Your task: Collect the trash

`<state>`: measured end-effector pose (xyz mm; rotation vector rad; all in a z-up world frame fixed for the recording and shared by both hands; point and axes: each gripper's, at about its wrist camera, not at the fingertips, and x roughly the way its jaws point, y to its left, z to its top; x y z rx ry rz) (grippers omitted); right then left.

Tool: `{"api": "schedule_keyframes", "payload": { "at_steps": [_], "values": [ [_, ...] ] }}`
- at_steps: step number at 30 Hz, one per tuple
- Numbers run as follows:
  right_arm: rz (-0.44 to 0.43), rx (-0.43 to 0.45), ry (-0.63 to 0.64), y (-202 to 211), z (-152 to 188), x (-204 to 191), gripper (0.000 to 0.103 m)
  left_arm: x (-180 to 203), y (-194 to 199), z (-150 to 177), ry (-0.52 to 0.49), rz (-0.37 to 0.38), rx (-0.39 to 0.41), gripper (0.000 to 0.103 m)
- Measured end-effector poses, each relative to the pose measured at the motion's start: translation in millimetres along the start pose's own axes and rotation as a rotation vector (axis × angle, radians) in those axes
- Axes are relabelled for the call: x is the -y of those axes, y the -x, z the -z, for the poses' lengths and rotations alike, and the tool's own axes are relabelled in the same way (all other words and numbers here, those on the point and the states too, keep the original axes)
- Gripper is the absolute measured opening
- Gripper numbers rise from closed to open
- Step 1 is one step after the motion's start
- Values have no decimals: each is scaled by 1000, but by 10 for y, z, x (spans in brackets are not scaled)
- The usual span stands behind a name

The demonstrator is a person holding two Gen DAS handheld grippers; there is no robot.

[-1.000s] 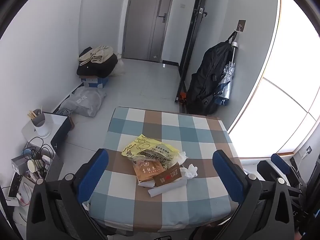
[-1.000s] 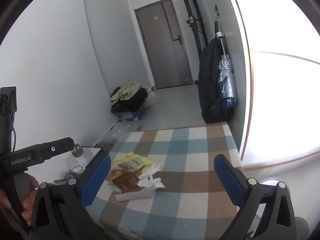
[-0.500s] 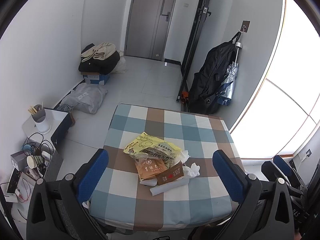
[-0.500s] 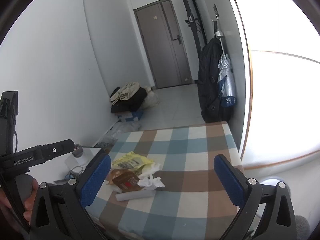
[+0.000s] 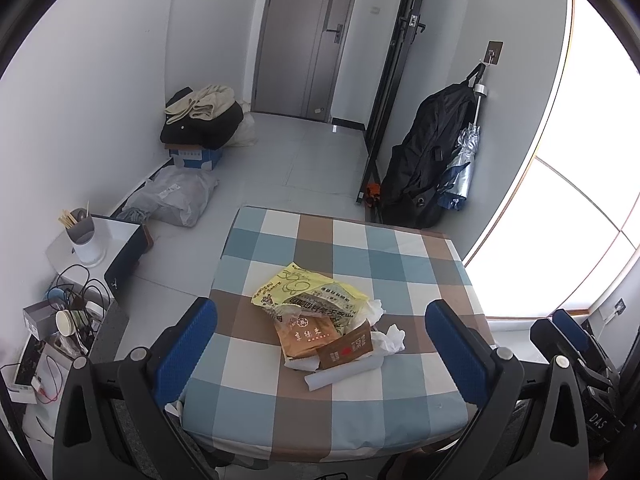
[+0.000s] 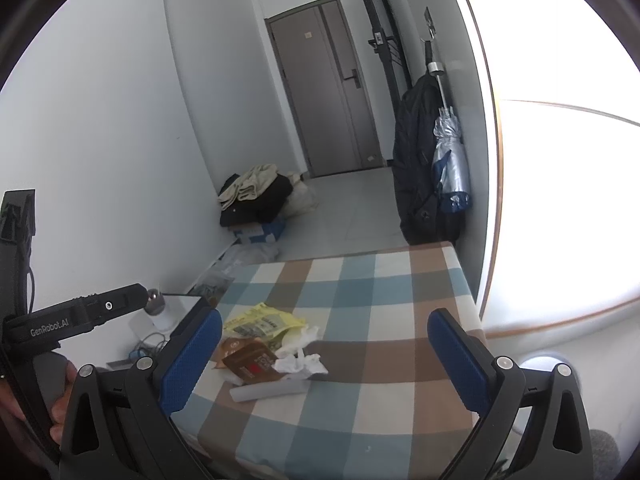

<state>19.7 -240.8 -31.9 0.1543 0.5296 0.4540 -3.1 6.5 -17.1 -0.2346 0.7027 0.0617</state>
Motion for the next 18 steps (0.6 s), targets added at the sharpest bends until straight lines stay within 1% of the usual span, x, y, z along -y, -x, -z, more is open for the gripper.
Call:
{"api": "schedule_keyframes", "payload": {
  "at_steps": [7, 18],
  "values": [
    [2, 5, 18, 19, -2, -19, 103, 14, 14, -3, -14, 3, 1, 102],
    [6, 7, 6, 37, -14, 5, 103, -48, 30, 3, 24, 8, 3, 102]
  ]
}}
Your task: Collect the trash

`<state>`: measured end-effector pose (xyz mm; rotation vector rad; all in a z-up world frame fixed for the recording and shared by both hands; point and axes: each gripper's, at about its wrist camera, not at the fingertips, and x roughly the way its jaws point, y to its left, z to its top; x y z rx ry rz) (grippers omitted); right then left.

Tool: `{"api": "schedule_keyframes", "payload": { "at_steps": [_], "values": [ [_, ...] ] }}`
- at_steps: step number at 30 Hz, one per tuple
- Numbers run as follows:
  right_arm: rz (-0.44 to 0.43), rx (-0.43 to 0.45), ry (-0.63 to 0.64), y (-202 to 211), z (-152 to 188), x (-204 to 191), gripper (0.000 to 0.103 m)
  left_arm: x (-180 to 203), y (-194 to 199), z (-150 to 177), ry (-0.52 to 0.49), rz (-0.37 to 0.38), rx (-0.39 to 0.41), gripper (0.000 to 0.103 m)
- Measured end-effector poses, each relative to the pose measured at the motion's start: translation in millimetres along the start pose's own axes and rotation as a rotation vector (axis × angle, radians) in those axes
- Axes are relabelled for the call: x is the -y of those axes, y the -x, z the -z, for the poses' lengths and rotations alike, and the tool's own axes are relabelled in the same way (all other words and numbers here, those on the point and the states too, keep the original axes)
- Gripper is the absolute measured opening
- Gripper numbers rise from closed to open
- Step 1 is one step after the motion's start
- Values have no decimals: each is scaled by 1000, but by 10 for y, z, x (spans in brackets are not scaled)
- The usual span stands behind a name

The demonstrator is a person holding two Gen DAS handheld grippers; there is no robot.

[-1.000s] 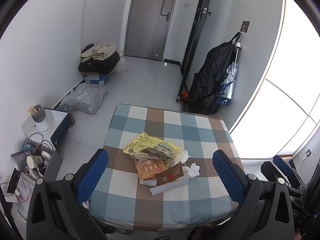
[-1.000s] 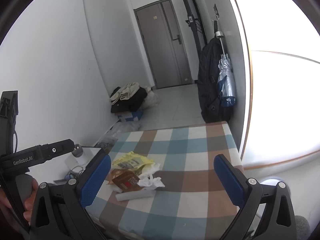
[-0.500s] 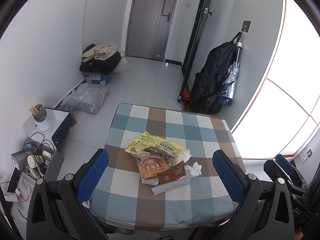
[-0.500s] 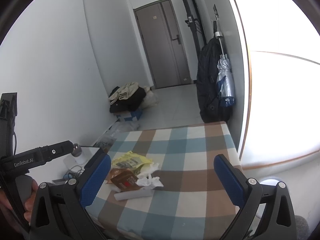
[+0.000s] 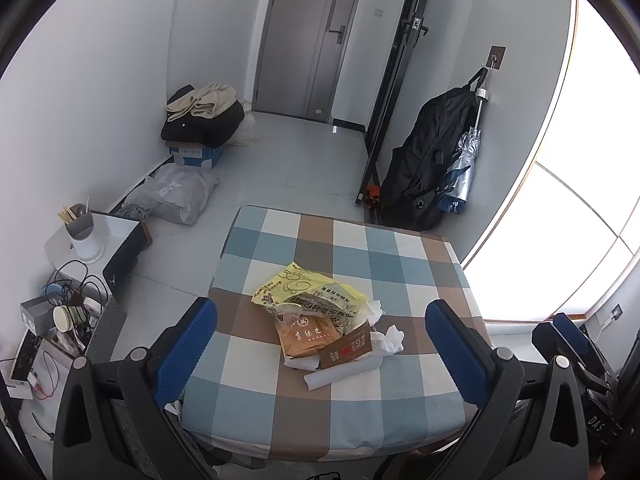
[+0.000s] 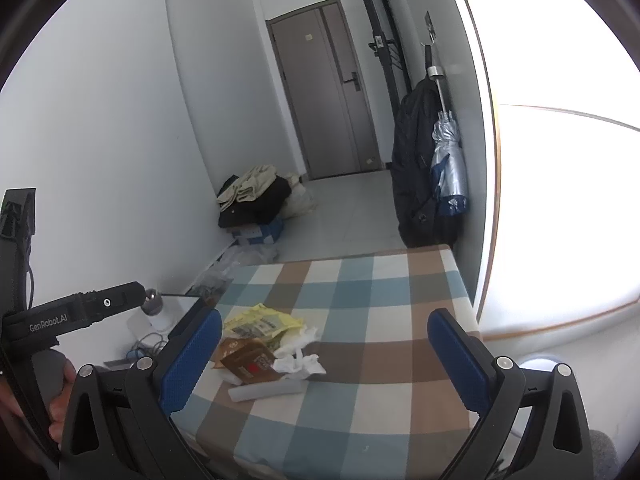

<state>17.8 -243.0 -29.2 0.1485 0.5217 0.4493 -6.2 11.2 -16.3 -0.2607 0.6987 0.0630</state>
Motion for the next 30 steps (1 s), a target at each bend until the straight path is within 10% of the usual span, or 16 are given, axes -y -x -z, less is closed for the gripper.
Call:
{"api": "schedule_keyframes", "payload": {
  "at_steps": [30],
  "values": [
    [-18, -32, 19, -170, 8, -33, 103, -183, -275, 24, 26, 84, -118, 102]
  ]
}}
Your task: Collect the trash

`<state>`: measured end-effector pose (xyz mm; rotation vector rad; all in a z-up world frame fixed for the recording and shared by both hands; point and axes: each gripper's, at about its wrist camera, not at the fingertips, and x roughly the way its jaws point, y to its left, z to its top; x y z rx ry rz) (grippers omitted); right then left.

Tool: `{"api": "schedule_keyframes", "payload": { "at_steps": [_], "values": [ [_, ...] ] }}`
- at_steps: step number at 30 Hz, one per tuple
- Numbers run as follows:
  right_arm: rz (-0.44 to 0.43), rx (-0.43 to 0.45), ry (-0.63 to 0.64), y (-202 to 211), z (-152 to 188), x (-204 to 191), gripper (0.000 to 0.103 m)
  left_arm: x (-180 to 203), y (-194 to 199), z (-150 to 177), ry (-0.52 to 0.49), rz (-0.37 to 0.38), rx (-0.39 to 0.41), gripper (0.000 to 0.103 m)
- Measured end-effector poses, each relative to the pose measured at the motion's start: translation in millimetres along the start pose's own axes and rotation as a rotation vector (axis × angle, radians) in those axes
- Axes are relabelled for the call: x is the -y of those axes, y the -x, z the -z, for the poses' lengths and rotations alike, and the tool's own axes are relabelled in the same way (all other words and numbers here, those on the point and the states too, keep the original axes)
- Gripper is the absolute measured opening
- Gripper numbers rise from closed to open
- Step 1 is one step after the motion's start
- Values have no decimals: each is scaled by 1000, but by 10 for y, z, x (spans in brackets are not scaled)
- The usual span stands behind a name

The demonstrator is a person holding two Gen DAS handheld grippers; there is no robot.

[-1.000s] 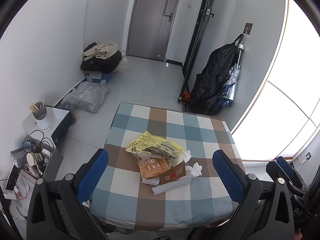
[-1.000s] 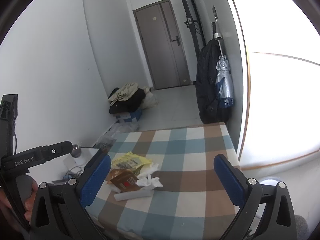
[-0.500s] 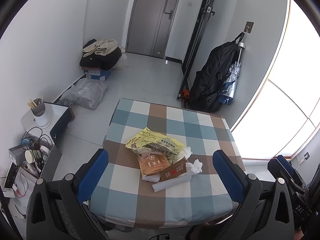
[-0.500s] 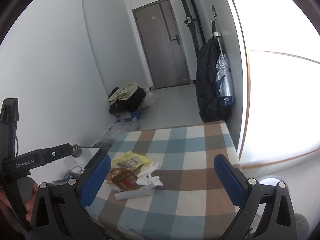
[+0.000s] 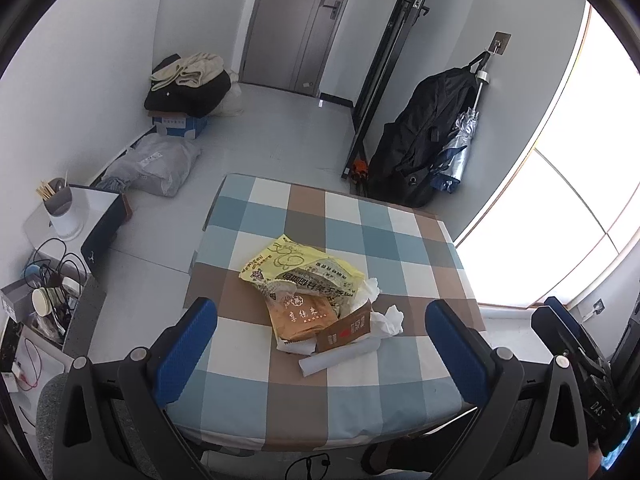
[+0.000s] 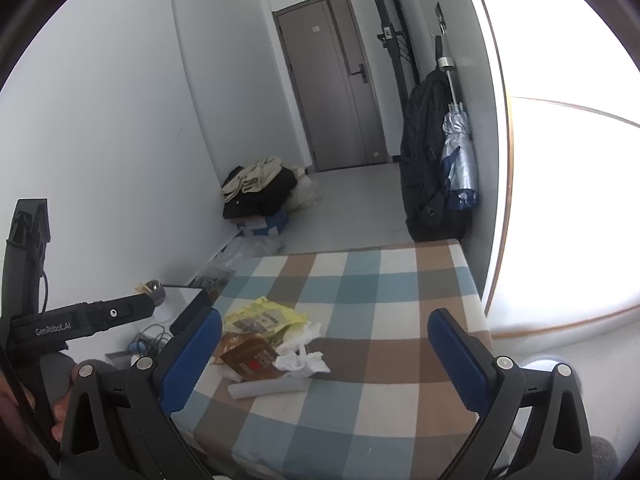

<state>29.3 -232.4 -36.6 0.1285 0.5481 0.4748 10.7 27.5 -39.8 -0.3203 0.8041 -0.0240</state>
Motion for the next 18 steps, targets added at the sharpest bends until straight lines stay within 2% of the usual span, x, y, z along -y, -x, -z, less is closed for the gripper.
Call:
{"api": "schedule_keyframes", "payload": {
  "at_steps": [5, 9, 14, 18],
  "values": [
    [4, -29, -19, -142, 13, 79, 103, -208, -283, -3, 43, 60, -113, 102],
    [13, -67, -38, -291, 86, 169, 103, -364, -536, 31, 87, 138, -223, 98],
    [-9, -118, -75, -455, 163, 279, 103, -488, -734, 92, 134, 168, -295, 87],
    [-21, -147, -101, -568, 184, 344, 103, -625, -846, 54, 227, 234, -337, 82]
  ]
}}
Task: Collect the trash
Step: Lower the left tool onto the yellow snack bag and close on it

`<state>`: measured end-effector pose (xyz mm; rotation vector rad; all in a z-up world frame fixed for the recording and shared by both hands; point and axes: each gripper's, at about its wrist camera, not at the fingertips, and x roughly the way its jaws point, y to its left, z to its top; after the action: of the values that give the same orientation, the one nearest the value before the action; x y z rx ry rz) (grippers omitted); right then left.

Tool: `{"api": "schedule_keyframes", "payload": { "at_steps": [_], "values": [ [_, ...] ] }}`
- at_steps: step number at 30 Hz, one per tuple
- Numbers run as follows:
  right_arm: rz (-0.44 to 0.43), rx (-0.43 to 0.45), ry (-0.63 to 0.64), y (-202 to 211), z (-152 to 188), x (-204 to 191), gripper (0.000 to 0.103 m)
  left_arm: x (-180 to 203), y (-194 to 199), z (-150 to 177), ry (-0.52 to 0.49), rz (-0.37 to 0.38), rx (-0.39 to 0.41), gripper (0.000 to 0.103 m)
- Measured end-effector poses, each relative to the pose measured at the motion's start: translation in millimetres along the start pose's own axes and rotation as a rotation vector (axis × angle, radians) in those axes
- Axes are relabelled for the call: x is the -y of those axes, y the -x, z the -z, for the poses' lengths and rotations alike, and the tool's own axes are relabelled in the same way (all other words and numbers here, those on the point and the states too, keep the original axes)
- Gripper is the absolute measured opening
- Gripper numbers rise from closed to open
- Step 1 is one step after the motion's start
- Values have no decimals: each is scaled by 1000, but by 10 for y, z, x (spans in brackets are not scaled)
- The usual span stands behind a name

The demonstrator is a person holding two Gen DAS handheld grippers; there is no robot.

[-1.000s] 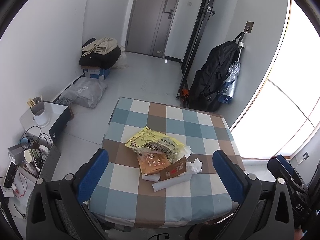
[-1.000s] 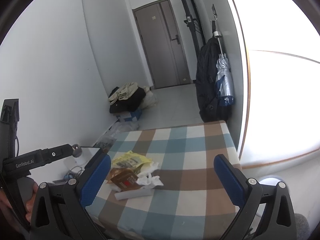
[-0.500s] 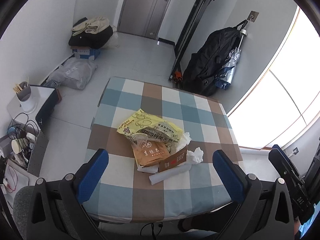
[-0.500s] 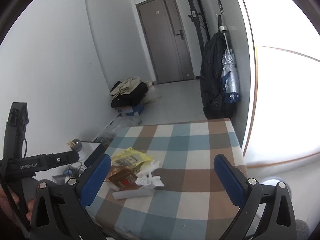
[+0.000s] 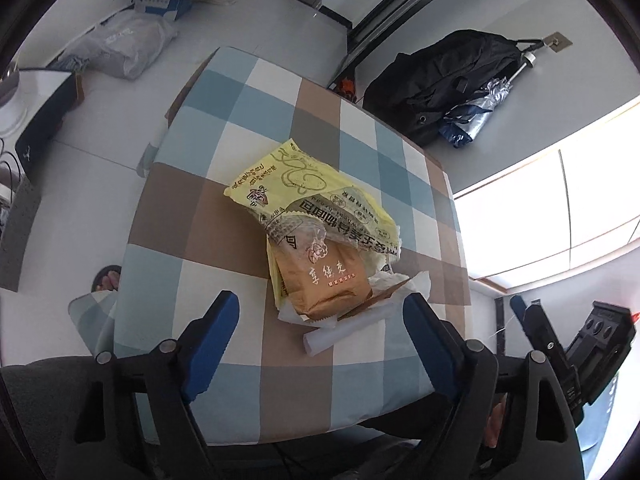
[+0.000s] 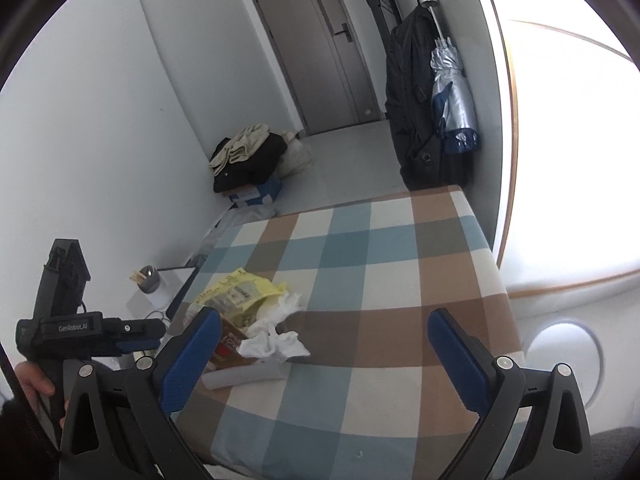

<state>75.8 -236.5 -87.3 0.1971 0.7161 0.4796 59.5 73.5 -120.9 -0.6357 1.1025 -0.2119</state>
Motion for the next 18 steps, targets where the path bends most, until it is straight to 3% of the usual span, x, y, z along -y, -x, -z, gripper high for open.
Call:
{"api": "schedule_keyframes", "payload": {
  "at_steps": [7, 13, 18],
  "values": [
    [-19, -30, -20, -123, -13, 56, 103, -256, -33, -362, 129, 39, 11, 82],
    [-36, -48, -39, -171, -33, 84, 103, -572, -318, -582, 332, 167, -70, 82],
    [-42, -56, -21, -202, -31, 61, 103, -583, -426, -587, 386, 195, -107, 82]
  ]
}}
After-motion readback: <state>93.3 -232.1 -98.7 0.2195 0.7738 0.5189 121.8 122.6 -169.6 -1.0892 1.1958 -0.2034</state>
